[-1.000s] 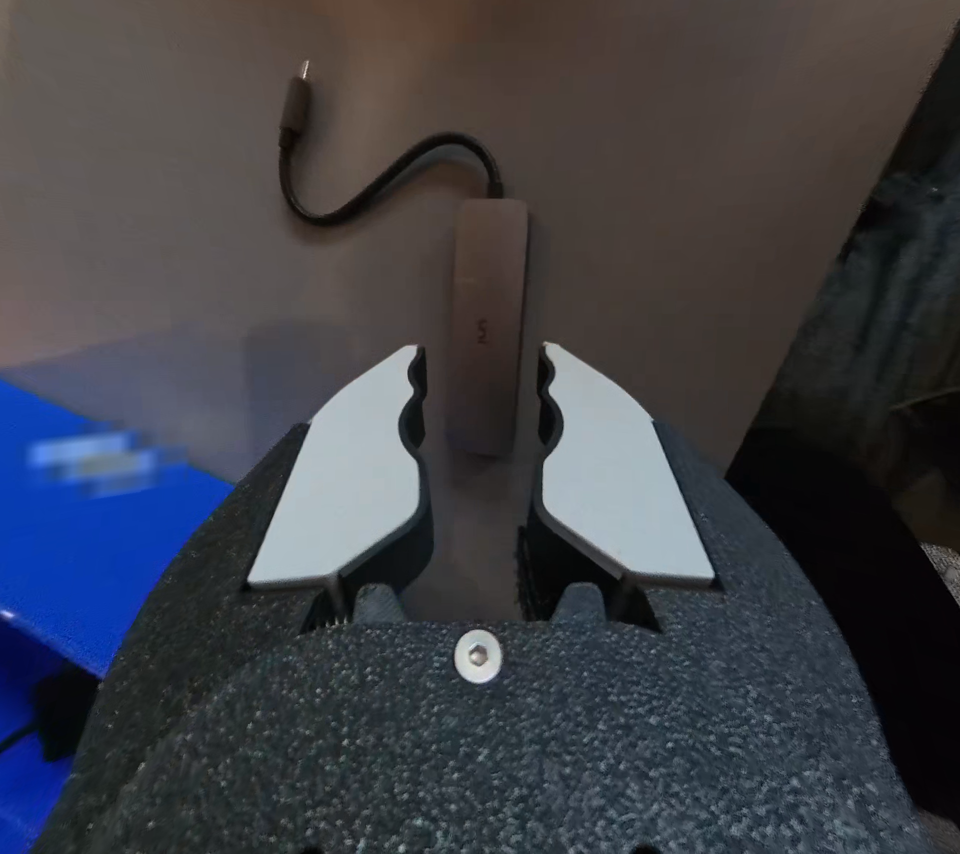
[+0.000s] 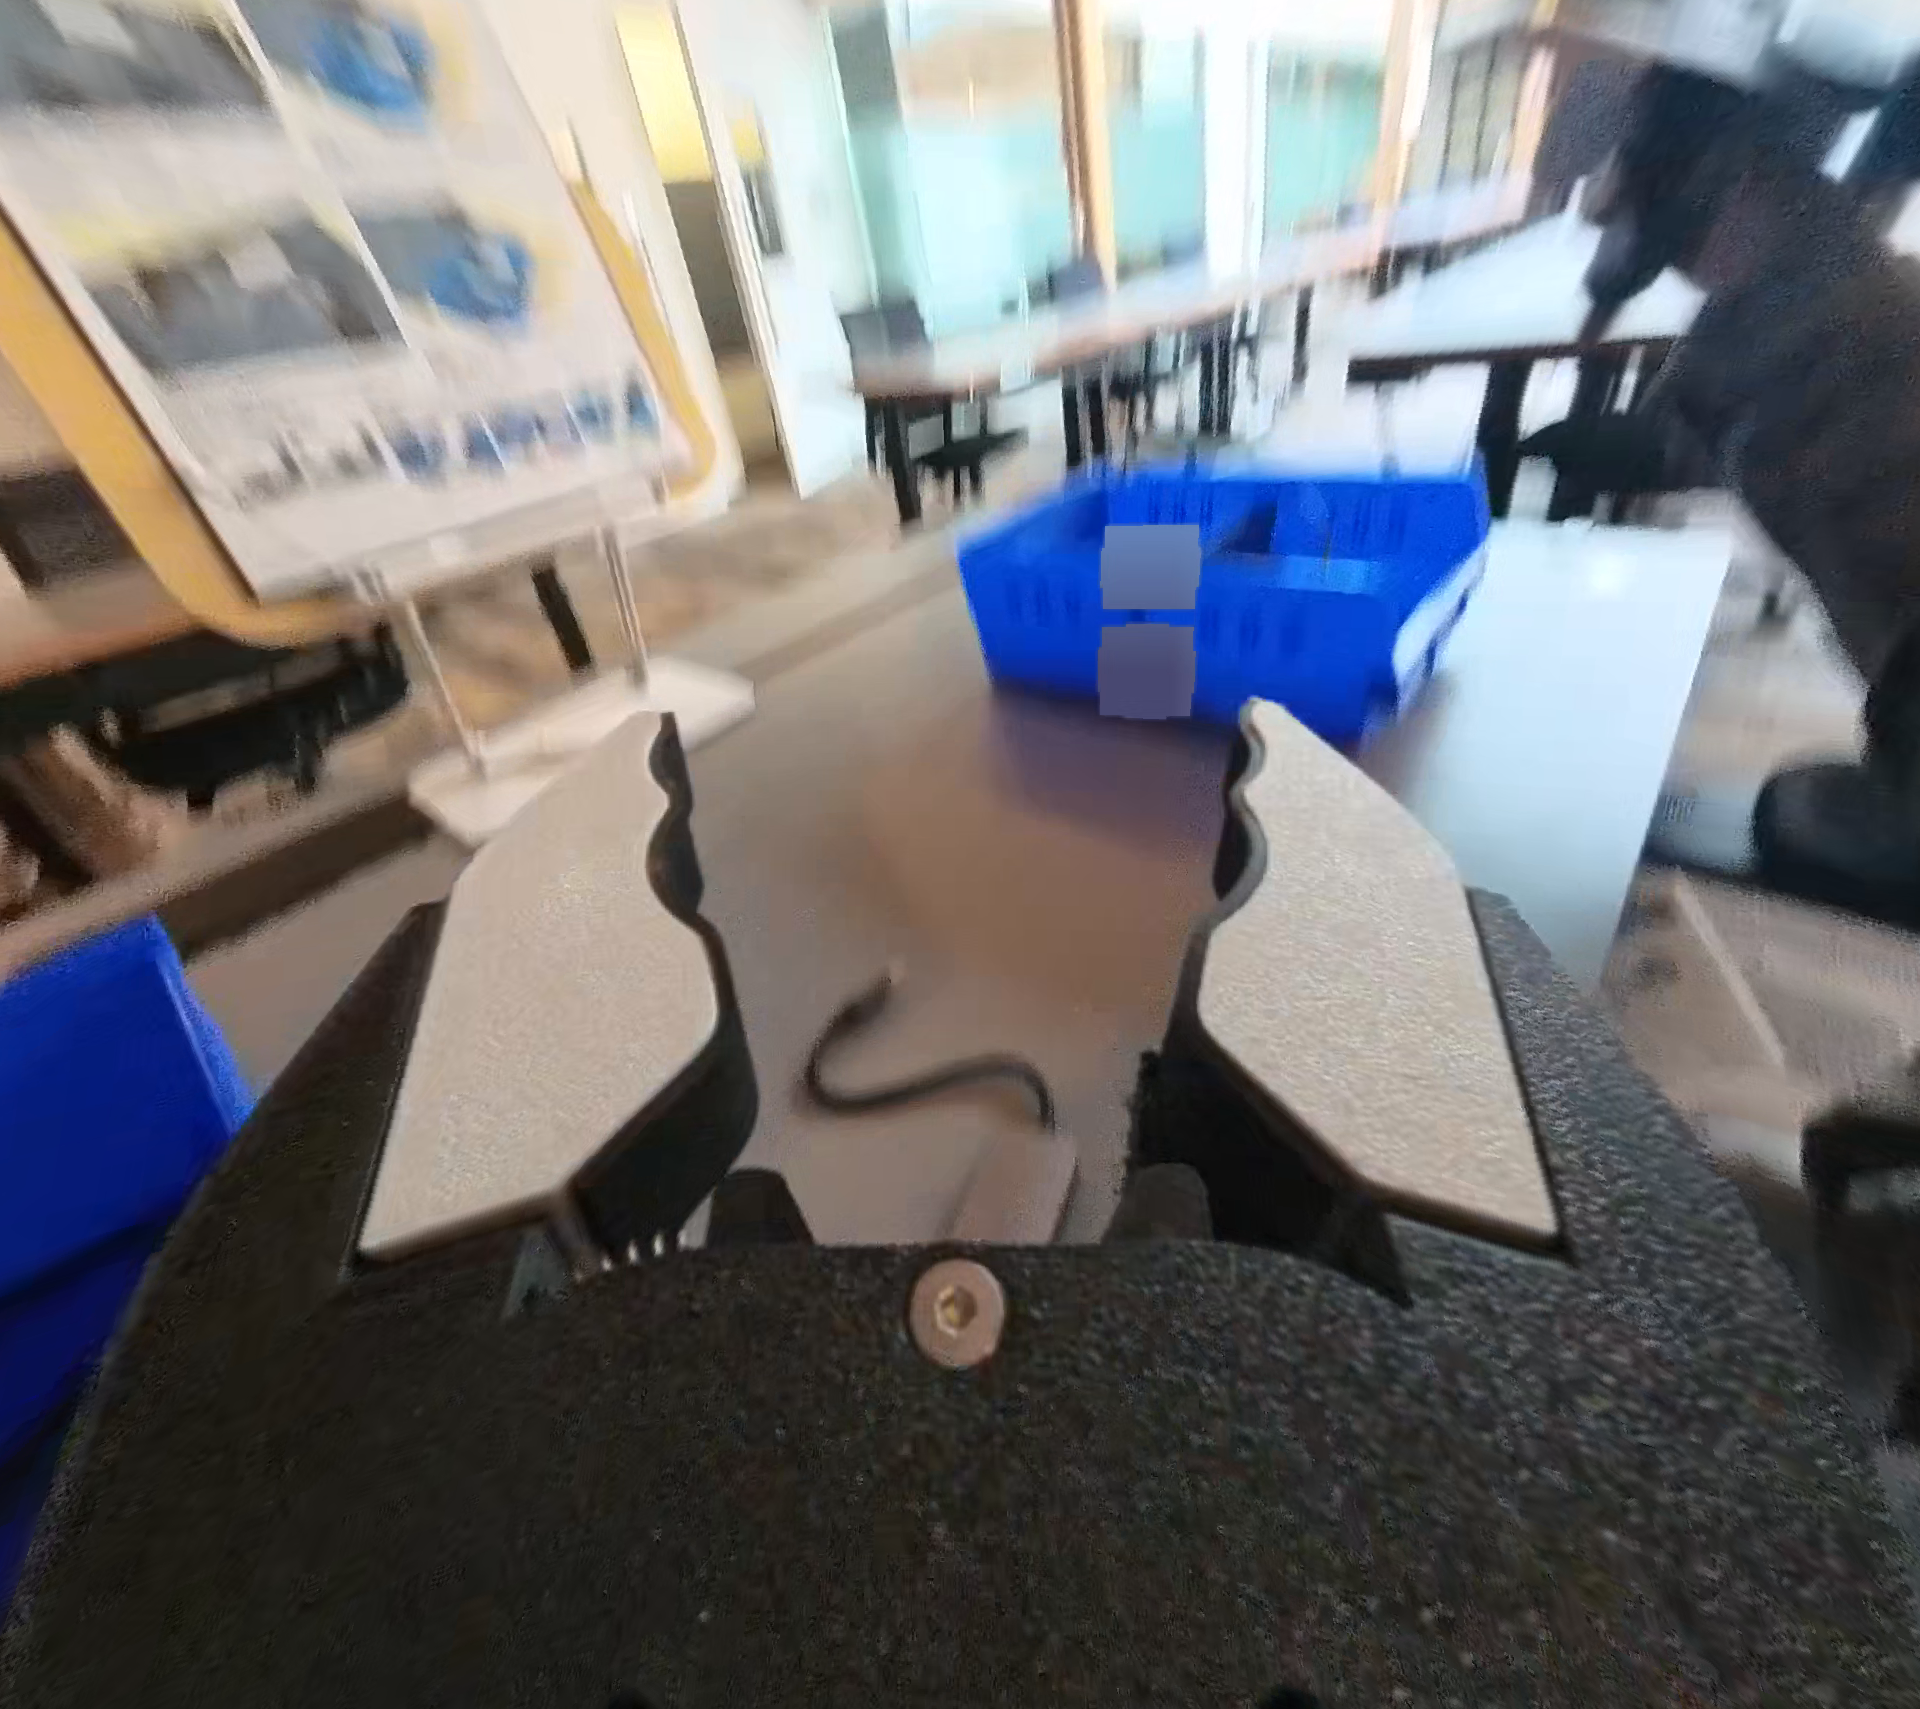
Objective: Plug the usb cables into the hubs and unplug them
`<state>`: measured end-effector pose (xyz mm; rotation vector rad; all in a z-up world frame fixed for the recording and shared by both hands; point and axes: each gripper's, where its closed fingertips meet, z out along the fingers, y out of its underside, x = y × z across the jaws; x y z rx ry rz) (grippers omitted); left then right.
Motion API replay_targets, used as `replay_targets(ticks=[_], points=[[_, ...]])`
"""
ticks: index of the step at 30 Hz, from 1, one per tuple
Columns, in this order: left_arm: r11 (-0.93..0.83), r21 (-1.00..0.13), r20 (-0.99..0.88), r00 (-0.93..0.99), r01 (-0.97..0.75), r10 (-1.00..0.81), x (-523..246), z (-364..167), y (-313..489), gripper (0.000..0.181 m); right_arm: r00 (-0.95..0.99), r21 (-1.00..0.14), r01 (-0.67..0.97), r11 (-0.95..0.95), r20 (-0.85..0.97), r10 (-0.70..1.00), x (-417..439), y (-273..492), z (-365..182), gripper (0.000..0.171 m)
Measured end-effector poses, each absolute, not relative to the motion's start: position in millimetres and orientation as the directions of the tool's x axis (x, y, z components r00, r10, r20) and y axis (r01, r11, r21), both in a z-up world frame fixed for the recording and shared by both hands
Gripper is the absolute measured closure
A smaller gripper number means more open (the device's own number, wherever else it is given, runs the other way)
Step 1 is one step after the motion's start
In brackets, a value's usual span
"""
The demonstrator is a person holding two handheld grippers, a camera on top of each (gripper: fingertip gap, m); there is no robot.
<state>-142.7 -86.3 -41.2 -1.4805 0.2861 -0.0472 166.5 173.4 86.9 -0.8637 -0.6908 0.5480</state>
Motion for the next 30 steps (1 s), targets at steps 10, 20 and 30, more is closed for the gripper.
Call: replay_targets(ticks=[10, 20, 30], points=[[0.652, -0.692, -0.204, 0.950, -0.312, 0.238, -203, 138, -168, 0.116, 0.686, -0.679, -0.439, 0.589, 0.170, 0.707, 203, 149, 128, 0.036], [-0.135, -0.907, -0.367, 0.590, -0.400, 0.719, -312, 49, -137, 0.152, 0.777, -0.923, -0.161, 0.351, 0.101, 0.622, 165, 189, 83, 0.073], [-0.263, -0.899, -0.423, 0.543, -0.350, 0.725, -335, 22, -151, 0.152, 0.779, -0.864, -0.239, 0.442, 0.101, 0.619, 168, 174, 90, 0.171]])
